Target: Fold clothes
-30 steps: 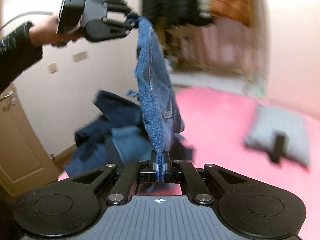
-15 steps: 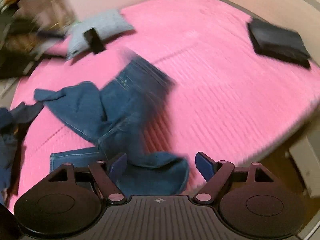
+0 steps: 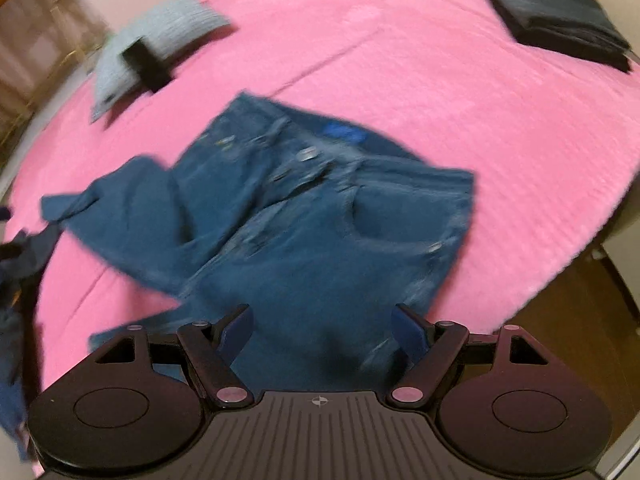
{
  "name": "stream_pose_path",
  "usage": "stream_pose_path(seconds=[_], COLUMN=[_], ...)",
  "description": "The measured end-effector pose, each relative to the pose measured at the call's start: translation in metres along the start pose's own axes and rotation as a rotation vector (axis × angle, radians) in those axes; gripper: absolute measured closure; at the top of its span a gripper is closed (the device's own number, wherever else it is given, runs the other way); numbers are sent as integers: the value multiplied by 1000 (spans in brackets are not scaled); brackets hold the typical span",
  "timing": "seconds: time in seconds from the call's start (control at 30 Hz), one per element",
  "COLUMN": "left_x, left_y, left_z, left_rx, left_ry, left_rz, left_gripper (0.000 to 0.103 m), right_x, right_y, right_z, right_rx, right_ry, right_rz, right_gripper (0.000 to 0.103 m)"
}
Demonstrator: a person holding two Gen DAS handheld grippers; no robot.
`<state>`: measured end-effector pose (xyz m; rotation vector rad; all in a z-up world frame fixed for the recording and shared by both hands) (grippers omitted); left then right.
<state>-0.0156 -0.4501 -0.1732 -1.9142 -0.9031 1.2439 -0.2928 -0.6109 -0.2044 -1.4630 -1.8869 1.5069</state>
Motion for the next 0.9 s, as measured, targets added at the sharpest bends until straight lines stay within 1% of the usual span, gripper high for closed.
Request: stream_pose_path(seconds=[0.07,0.13,0.17,0.23,0.33,0.43,0.5,0.53,0.57,0.6,0.63,0.67,0.7,0.73,0.77,0.8,0.87,0.9], left_x=[-15,-35,-45,-64,-91,-111,-120,-124,-126,-129,-131,-134,-138,-142,-148,-156,-180,-197], left_y=[13,39,52,91,166,241,284,299,315,320,324,327,325,318,309,297,267,250], left_z=[4,7,8,11,13,10,6,5,4,4,4,4,5,5,5,5,9,12], left_rx=[2,6,7,22,47,53,47,52,75,94,111,129,120,106,103,103,113,122], left_ry=[-1,0,1,-3,-14,-1,3,-3,-11,-11,-11,-10,7,21,24,27,49,60], left_rz=[6,12,15,5,-8,-70,-124,-150,-178,-188,-196,-203,-209,-208,-208,-204,-157,-120], left_gripper=[44,38,36,35,35,35,35,37,41,46,58,72,81,90,94,95,96,96], right_x=[-14,-29,-35,-45,-55,-65,-67,-68,-68,-67,-67,-66,-65,-65,-65,-67,-72,-75], right_y=[7,13,18,32,59,85,99,105,108,109,110,109,107,102,96,85,59,44], right_z=[25,50,62,82,108,135,149,155,162,168,175,182,189,195,199,200,201,201], right_rx=[23,45,49,36,-5,-45,-76,-91,-104,-115,-126,-132,-137,-150,-168,-183,-211,-223], right_ry=[24,49,52,57,76,95,134,156,186,220,253,286,319,351,365,365,357,354], right_rz=[6,13,10,-1,-13,-24,-19,-16,-6,6,18,23,26,30,33,44,75,96], right_gripper=[24,24,24,24,24,24,24,25,25,35,55,64,77,87,89,92,93,93])
Point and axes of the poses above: each gripper's, at about its wrist camera, not at the fingertips, and y roughly the way its jaws point, z to its right, x to its underside, the point moved 4 cm from there along y, roughly the way its jaws point, and after that the axes turned 9 degrees about -x, right-handed, at the moved point
